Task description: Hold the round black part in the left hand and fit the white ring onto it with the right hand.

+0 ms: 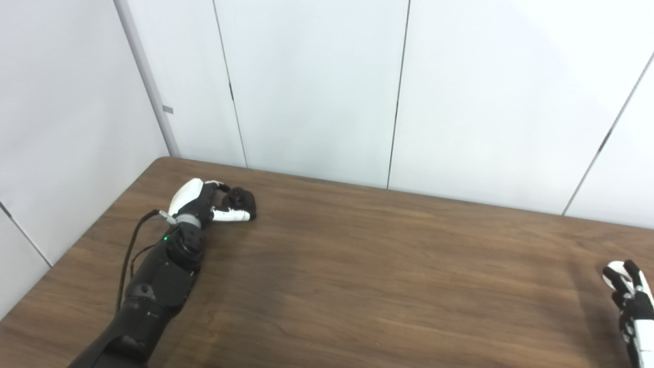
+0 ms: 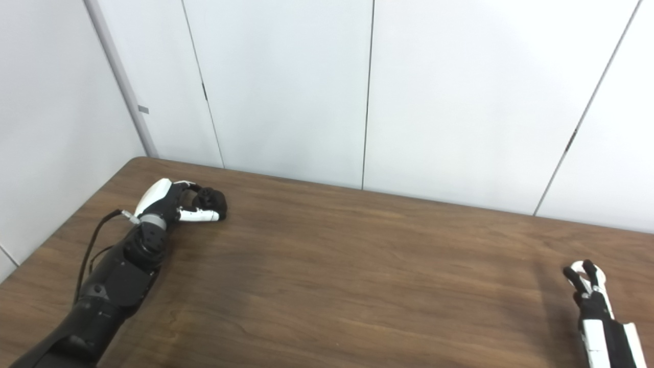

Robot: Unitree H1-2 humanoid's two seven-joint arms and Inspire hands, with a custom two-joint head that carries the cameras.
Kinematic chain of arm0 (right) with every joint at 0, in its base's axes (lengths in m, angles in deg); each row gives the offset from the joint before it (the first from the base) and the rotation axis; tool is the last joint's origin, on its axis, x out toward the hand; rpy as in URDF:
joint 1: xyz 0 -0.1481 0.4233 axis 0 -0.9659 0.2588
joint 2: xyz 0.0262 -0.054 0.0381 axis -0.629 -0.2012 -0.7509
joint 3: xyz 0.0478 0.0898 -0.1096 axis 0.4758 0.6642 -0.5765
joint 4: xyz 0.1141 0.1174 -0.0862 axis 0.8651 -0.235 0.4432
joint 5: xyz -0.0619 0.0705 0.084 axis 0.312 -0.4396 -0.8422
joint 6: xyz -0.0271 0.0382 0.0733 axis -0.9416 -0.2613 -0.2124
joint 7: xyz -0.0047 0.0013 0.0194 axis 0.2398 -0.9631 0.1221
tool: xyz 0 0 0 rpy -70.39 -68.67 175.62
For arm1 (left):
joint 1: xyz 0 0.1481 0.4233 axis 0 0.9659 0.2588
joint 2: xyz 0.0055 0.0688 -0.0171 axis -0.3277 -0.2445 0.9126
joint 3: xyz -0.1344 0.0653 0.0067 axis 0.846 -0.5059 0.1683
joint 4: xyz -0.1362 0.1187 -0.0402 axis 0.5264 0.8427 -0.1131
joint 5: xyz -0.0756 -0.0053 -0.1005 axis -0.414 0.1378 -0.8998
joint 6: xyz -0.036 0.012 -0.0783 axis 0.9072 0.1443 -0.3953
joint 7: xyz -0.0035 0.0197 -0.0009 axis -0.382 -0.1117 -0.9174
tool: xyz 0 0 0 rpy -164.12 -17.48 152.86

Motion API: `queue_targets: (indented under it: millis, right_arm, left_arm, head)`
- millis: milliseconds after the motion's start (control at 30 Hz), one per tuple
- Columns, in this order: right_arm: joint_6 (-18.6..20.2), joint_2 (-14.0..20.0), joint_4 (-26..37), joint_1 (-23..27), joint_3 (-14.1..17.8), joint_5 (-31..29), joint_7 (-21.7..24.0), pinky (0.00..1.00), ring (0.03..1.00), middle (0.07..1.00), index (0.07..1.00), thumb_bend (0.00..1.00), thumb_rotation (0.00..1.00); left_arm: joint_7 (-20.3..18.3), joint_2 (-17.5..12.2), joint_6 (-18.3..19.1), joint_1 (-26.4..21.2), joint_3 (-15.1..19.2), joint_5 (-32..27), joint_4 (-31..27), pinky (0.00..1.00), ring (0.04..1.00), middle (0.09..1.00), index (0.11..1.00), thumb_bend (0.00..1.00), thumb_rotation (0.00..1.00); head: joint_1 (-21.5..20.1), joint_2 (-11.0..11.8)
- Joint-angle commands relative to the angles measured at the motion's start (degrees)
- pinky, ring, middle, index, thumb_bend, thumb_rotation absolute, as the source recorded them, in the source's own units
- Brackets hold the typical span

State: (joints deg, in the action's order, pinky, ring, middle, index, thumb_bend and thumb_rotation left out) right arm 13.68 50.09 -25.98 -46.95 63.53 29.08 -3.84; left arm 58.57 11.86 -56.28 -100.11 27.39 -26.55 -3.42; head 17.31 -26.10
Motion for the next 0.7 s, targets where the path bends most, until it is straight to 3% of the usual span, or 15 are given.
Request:
queue_targets:
  millis: [0, 667]
  right_arm:
    - [-1.0, -2.1, -3.7, -3.5, -0.7, 0.3, -0.7, 1.00, 0.983, 0.927, 1.000, 0.69, 1.00]
    - [-0.5, -2.1, -3.5, -3.4, -0.7, 0.1, -0.7, 1.00, 0.978, 0.927, 1.000, 0.71, 1.00]
  left_arm:
    - [0.4, -1.0, -0.9, -2.4, -0.2, 0.0, -0.5, 1.00, 1.000, 0.956, 0.803, 0.88, 0.28]
    - [1.5, -1.5, -1.3, -2.7, -1.6, 0.6, 0.4, 1.00, 1.000, 0.925, 0.737, 0.86, 0.24]
  head:
    - [0.1, -0.1]
    - [0.0, -0.3]
